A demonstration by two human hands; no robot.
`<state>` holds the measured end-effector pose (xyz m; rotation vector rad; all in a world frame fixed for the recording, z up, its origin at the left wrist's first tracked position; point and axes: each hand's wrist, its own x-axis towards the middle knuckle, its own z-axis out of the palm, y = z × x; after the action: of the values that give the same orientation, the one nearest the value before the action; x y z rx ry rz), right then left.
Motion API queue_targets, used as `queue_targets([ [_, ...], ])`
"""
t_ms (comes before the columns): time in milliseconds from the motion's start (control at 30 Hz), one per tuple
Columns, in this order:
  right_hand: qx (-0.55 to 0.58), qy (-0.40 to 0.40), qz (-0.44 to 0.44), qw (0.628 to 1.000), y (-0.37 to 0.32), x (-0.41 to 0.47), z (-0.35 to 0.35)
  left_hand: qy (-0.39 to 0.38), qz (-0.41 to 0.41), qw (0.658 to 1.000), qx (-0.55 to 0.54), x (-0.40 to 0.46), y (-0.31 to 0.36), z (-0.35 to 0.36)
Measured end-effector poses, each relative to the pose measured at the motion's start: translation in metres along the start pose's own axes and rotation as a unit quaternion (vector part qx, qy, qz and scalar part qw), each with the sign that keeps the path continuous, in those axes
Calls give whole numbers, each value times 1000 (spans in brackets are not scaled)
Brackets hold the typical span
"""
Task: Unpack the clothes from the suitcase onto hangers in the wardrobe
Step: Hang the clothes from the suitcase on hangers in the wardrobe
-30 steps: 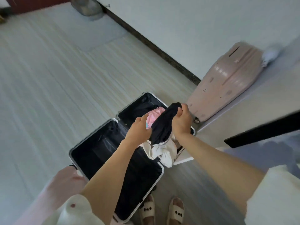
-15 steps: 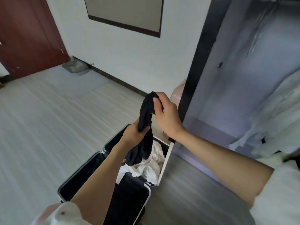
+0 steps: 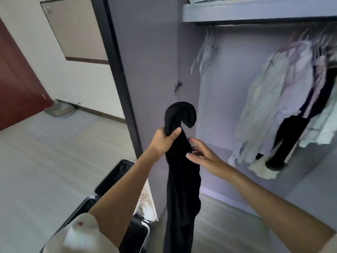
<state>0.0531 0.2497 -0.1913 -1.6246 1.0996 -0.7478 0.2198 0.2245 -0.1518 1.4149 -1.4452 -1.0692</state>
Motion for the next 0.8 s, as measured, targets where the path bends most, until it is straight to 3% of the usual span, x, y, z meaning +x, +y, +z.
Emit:
queue_targets([
  [67,-41,4,-1,999,4,-9,-17,0,6,1000,-25,5,25,18],
  [233,-112,197,-44,973,-9,-12,-75,-15,13,997,-78,29,67,52],
  [400,-116,393,-18,912,-29,1,-151,-14,29,982,-184,71,98,66],
  [500,-109,423,-41,899,-43,15,-183,-44,13,983,-176,95,104,65],
  [667,-113,389,-75,911,-76,57,-213,-184,-37,974,-130,140,103,66],
  [733,-137,394,-85,905,-82,75,-219,-192,-43,973,-119,156,105,68],
  [800,-142,425,-84,890,-83,99,-228,-150,-35,974,-168,177,109,65],
])
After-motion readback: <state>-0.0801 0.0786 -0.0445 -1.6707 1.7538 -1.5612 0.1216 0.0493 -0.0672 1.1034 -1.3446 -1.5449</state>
